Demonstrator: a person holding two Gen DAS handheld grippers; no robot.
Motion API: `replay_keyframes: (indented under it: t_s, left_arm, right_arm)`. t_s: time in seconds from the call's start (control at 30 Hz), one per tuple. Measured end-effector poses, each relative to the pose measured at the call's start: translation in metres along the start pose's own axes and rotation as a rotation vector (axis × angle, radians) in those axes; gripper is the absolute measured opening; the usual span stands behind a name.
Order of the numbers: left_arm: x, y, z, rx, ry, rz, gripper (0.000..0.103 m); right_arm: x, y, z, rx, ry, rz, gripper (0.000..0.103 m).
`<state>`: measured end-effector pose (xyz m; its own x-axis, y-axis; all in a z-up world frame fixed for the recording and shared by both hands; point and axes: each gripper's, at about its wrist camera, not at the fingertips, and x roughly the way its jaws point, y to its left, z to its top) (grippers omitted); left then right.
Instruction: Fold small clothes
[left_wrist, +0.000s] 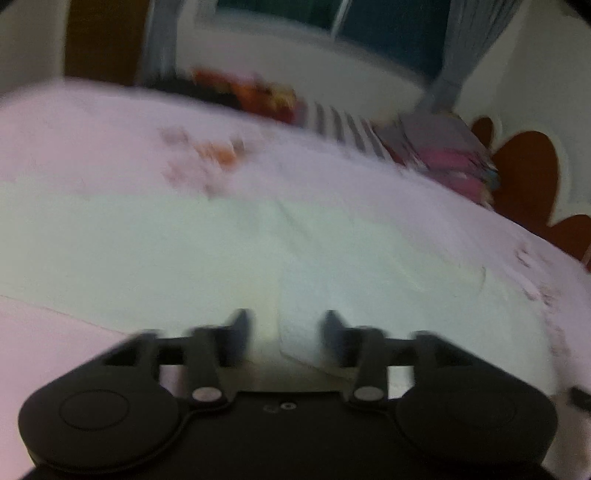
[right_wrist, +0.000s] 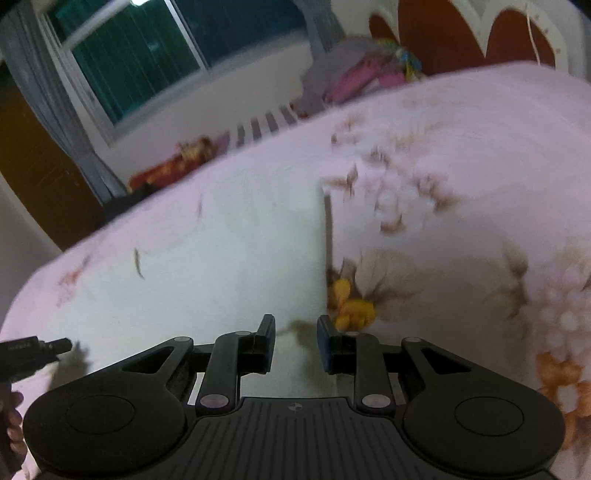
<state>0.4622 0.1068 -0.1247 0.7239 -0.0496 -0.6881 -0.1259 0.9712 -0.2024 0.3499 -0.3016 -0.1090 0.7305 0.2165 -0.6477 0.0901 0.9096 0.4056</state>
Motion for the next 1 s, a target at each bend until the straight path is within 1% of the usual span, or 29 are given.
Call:
replay_keyframes:
  t_s: [0.07, 0.1, 0.17, 0.2, 0.23, 0.3, 0.33, 0.37, 0.4, 0.47, 0.5, 0.53, 0.6, 0.67, 0.73, 0.8, 0.83, 0.87, 0.9, 0.93, 1.0]
  left_arm:
    - [-0.01, -0.026, -0.004, 0.104, -0.043, -0.033, 0.051]
    - [-0.011, -0.046, -0.008, 0.167, -0.043, -0.064, 0.055]
    - [-0.004, -0.079, -0.016, 0.264, -0.034, -0.106, 0.06]
    - [0.003, -0.091, -0.022, 0.29, -0.029, -0.123, 0.061]
    - [0.01, -0.099, -0.025, 0.299, -0.006, -0.132, 0.061]
    - [0.022, -0.103, -0.028, 0.291, 0.039, -0.135, 0.061]
    - [0.024, -0.099, -0.028, 0.285, 0.04, -0.118, 0.061]
    - [0.026, -0.091, -0.029, 0.275, 0.044, -0.087, 0.061]
    - [0.028, -0.079, -0.027, 0.253, 0.054, -0.061, 0.061]
    - [0.025, -0.055, -0.022, 0.195, 0.035, -0.05, 0.06]
    - [0.024, -0.045, -0.018, 0.164, 0.026, -0.042, 0.06]
    - [0.024, -0.04, -0.013, 0.143, 0.015, -0.042, 0.06]
    - [0.028, -0.04, -0.005, 0.123, -0.002, -0.038, 0.061]
    - [0.039, -0.05, 0.004, 0.131, 0.011, -0.046, 0.061]
    - [0.049, -0.063, 0.008, 0.16, 0.013, -0.057, 0.061]
    - [0.053, -0.072, 0.008, 0.197, 0.012, -0.052, 0.061]
    - [0.055, -0.07, 0.009, 0.204, 0.014, -0.045, 0.061]
    - [0.057, -0.066, 0.009, 0.206, 0.016, -0.041, 0.061]
    - [0.057, -0.062, 0.01, 0.211, 0.019, -0.033, 0.061]
    - [0.06, -0.058, 0.011, 0.223, 0.028, -0.019, 0.061]
    - [0.062, -0.053, 0.012, 0.258, 0.034, 0.001, 0.062]
  right_arm:
    - [0.0, 0.002, 0.006, -0.008, -0.014, -0.001, 0.026]
    - [0.005, 0.005, 0.009, -0.009, -0.01, 0.006, 0.026]
    - [0.02, 0.013, 0.012, -0.025, 0.008, 0.027, 0.026]
    - [0.029, 0.019, 0.012, -0.043, 0.024, 0.046, 0.026]
    - [0.037, 0.025, 0.011, -0.061, 0.042, 0.068, 0.026]
    - [0.051, 0.034, 0.008, -0.107, 0.088, 0.108, 0.026]
    - [0.053, 0.035, 0.007, -0.129, 0.089, 0.091, 0.026]
    - [0.053, 0.029, 0.007, -0.129, 0.076, 0.046, 0.026]
    - [0.052, 0.018, 0.009, -0.099, 0.064, 0.011, 0.025]
    - [0.045, -0.005, 0.016, -0.035, 0.049, -0.006, 0.026]
    - [0.043, -0.008, 0.019, -0.058, 0.051, -0.035, 0.026]
    - [0.041, -0.009, 0.023, -0.077, 0.043, -0.036, 0.026]
    - [0.04, -0.008, 0.034, -0.055, 0.011, 0.037, 0.026]
    - [0.056, 0.005, 0.048, -0.063, 0.008, 0.077, 0.026]
    - [0.082, 0.022, 0.059, -0.116, 0.039, 0.095, 0.026]
    - [0.107, 0.038, 0.066, -0.201, 0.086, 0.136, 0.026]
    - [0.116, 0.043, 0.066, -0.26, 0.111, 0.15, 0.026]
    - [0.122, 0.045, 0.069, -0.306, 0.115, 0.148, 0.026]
    - [0.126, 0.04, 0.072, -0.309, 0.106, 0.138, 0.026]
    - [0.129, 0.03, 0.079, -0.277, 0.096, 0.113, 0.026]
    - [0.14, 0.002, 0.098, -0.184, 0.077, 0.007, 0.026]
